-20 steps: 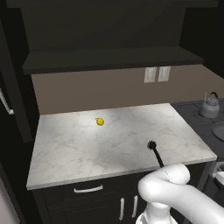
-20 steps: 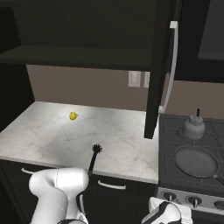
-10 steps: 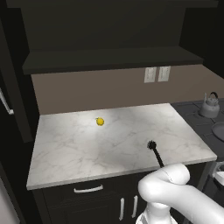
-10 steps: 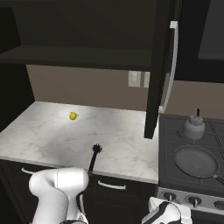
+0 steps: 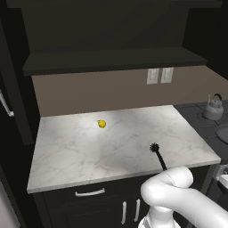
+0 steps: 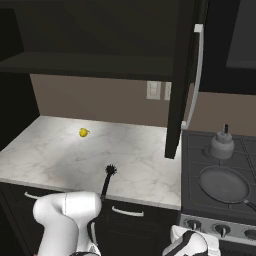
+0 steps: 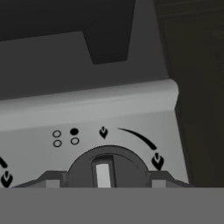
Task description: Pick the pan from the cabinet and place it on the stove. Then turn on the stove burner for the pan.
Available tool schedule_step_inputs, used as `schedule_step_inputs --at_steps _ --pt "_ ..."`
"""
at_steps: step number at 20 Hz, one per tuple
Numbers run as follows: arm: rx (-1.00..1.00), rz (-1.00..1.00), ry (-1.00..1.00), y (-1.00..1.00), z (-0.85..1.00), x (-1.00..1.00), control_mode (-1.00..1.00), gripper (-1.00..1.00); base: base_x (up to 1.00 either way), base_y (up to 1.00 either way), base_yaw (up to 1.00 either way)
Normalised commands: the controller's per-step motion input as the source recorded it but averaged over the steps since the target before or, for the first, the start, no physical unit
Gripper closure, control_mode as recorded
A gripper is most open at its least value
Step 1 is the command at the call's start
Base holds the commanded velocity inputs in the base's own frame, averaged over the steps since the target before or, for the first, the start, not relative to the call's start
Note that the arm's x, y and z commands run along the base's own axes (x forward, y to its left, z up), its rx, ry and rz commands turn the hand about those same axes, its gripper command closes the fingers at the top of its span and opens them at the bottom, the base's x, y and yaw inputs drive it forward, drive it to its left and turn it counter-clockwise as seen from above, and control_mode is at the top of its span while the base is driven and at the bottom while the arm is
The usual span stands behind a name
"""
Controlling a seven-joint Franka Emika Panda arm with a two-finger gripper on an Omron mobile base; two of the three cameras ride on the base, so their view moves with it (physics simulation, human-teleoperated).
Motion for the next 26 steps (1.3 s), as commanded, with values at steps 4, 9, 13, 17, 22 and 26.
schedule_step_inputs --at_steps 4,9,13,17,22,26 --pt "-0.02 0.00 0.01 0.00 0.00 0.00 -1.00 1.00 0.00 0.00 0.00" --pt "-0.07 0.00 0.00 -0.06 0.00 0.00 -1.00 1.00 0.00 0.00 0.00" --pt "-0.20 0.00 -0.03 -0.17 0.00 -0.03 -1.00 1.00 0.00 0.00 0.00" --pt "-0.26 0.00 -0.02 -0.19 0.03 -0.05 -1.00 1.00 0.00 0.00 0.00" --pt "-0.30 0.00 -0.03 -0.13 0.07 -0.13 -1.00 1.00 0.00 0.00 0.00" --pt "-0.32 0.00 -0.01 -0.16 0.06 -0.19 -1.00 1.00 0.00 0.00 0.00"
